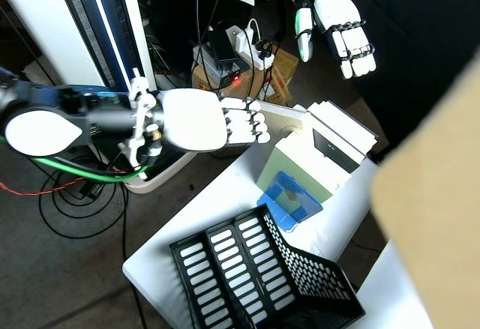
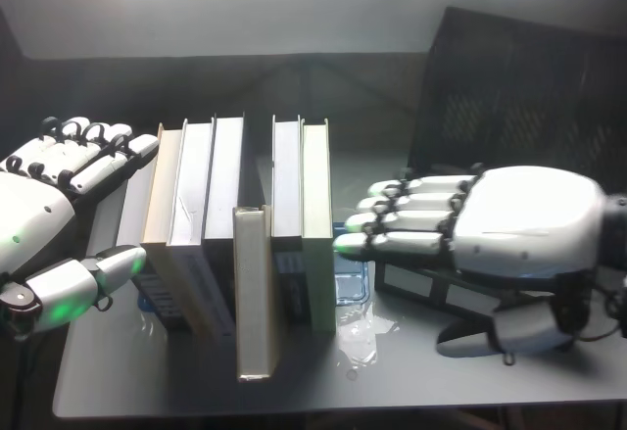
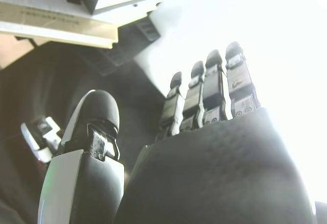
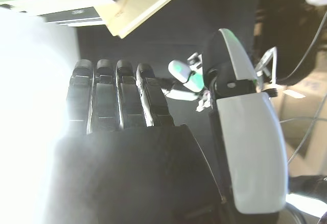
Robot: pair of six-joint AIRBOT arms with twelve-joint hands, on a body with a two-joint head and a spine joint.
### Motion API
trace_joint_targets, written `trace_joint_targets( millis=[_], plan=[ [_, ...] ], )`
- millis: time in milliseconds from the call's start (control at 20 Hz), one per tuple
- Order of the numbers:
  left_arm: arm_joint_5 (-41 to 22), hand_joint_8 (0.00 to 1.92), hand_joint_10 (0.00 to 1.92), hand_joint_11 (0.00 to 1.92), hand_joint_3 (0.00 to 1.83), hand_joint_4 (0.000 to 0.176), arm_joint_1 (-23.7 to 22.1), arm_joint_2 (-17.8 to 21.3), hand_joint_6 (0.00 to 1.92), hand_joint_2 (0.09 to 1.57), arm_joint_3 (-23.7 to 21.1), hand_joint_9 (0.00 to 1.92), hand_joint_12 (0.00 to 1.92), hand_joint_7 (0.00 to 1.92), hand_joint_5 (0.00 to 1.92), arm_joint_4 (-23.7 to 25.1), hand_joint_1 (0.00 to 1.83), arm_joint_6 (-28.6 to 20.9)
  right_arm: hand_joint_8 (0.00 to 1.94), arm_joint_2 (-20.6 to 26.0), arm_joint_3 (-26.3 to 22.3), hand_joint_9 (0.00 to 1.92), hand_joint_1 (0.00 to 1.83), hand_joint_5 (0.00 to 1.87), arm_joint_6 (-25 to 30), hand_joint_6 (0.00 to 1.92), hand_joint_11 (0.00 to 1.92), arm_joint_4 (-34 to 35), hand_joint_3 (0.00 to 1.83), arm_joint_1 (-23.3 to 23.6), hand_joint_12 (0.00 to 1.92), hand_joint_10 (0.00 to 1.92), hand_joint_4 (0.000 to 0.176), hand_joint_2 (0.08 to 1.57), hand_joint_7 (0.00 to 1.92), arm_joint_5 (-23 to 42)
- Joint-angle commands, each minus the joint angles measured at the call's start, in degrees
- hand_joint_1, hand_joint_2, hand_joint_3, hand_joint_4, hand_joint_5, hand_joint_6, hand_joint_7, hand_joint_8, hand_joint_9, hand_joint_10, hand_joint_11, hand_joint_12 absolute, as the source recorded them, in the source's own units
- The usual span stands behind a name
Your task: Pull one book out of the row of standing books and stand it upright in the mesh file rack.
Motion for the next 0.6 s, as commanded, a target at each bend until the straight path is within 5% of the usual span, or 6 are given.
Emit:
trace_joint_targets(
  millis=[0,300,550],
  plan=[
    [-6.72,0.0,0.0,0.0,0.0,0.059,-0.08,-0.15,0.0,1.41,0.46,0.0,0.0,0.0,0.03,-0.41,0.26,0.15,0.0,-0.38,0.19,0.0,0.62,0.0,0.89,0.0,0.0,0.39,0.0,1.04,0.0,0.0,0.0,1.21,0.0,5.04],
    [-7.64,0.0,0.0,0.0,0.0,0.058,1.36,0.14,0.0,1.44,0.43,0.0,0.0,0.0,0.04,-2.71,0.32,0.15,0.0,-5.0,2.33,0.0,0.48,0.0,2.74,0.0,0.0,-5.52,0.01,3.99,0.0,0.0,0.0,1.25,0.0,3.85],
    [-9.73,0.0,0.0,0.0,0.0,0.049,3.71,1.08,0.0,1.44,-0.12,0.0,0.0,0.0,0.05,-5.39,0.36,0.14,0.0,-8.25,3.9,0.0,0.66,0.0,3.0,0.0,0.0,-9.56,0.0,5.68,0.0,0.0,0.0,1.2,0.0,2.59]
  ],
)
